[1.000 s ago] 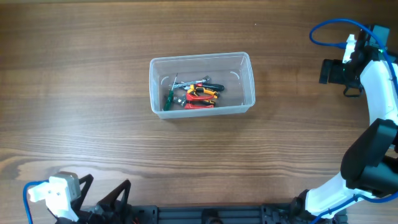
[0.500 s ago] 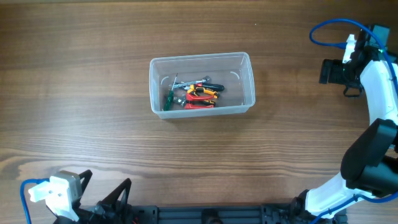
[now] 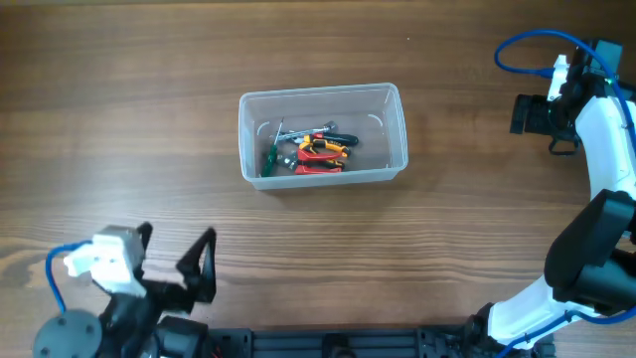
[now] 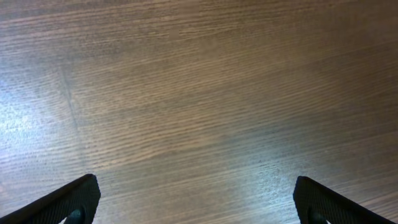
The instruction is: Pack container
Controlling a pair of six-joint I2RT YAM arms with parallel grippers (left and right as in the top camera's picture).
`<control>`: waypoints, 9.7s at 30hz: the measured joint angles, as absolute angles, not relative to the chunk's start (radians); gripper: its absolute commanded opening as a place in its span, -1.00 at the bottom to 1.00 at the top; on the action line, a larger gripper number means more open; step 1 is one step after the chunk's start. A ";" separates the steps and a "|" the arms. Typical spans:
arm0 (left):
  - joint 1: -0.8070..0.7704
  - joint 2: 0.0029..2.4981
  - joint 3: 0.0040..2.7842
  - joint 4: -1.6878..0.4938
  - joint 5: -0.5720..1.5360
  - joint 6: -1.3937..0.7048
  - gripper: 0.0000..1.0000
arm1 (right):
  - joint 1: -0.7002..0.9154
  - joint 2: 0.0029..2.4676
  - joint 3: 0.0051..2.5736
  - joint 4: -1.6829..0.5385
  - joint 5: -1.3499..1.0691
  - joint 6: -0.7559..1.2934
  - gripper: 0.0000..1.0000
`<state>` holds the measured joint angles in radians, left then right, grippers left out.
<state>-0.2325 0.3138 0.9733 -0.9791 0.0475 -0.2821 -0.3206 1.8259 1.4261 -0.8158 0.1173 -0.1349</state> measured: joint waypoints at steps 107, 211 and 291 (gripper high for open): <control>-0.148 0.015 0.014 -0.070 -0.033 -0.237 1.00 | -0.321 1.826 1.426 -0.817 0.117 -0.134 0.99; -0.148 0.014 0.014 -0.072 -0.033 -0.237 0.99 | 0.018 0.342 0.553 0.076 -0.019 -0.152 0.99; -0.148 0.014 0.014 -0.072 -0.033 -0.237 0.99 | 0.029 0.017 0.006 -0.001 -0.045 -0.181 0.99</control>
<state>-0.1482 0.0139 0.0139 -0.0715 -0.0330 -0.2371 0.0288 0.0174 0.0063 -0.0006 -0.0452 -0.1806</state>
